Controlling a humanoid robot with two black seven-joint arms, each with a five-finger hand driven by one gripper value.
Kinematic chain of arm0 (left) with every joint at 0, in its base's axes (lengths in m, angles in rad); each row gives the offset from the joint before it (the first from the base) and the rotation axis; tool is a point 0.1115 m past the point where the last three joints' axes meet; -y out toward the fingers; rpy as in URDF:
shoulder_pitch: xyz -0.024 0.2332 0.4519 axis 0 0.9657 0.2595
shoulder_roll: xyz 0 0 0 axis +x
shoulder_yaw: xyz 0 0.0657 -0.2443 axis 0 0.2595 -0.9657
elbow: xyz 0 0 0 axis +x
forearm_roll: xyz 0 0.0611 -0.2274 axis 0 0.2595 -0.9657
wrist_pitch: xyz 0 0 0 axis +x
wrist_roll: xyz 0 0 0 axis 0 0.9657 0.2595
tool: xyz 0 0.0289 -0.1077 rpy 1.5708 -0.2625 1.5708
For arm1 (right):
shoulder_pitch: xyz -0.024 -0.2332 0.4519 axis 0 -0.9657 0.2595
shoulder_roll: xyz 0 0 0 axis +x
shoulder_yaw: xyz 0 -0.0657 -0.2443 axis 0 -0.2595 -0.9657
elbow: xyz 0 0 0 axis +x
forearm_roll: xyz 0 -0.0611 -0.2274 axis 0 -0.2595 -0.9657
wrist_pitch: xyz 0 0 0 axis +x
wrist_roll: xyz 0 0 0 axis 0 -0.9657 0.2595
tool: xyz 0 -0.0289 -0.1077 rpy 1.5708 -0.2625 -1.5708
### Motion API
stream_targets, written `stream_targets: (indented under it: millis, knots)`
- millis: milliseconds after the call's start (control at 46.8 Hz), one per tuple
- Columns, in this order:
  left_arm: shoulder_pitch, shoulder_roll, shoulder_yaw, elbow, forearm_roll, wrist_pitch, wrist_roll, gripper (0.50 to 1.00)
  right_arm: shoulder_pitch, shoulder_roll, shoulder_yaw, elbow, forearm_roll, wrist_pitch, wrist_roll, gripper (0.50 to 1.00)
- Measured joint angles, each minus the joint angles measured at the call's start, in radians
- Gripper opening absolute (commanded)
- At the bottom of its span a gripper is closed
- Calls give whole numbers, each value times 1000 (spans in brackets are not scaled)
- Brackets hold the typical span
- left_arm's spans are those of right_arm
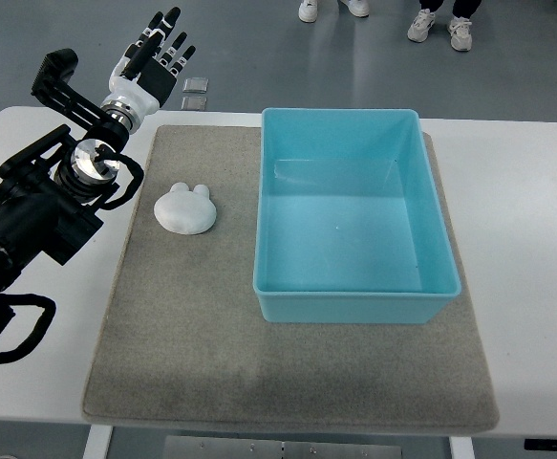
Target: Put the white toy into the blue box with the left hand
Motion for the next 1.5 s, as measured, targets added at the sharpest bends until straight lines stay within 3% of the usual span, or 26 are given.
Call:
stream_targets:
  millis: [577,855,1090,1325,1496]
  knots:
    - [27,0,1,0,1,0,-2,994,0,0,0,0,0,0,0,936]
    - [31,7,0,-3,-2,-47,-2,992,0,0,0,0,0,0,0,936]
    - [21,14,7,-13,3,-25,-2,981,0,0,0,0,0,0,0,936]
    - [-10,50,19,-32,6,43,-1,969,0,0,0,0,0,0,0,936]
    - [-28,73,50,-76,24,75,2,939,0,0,0,0,0,0,0,936]
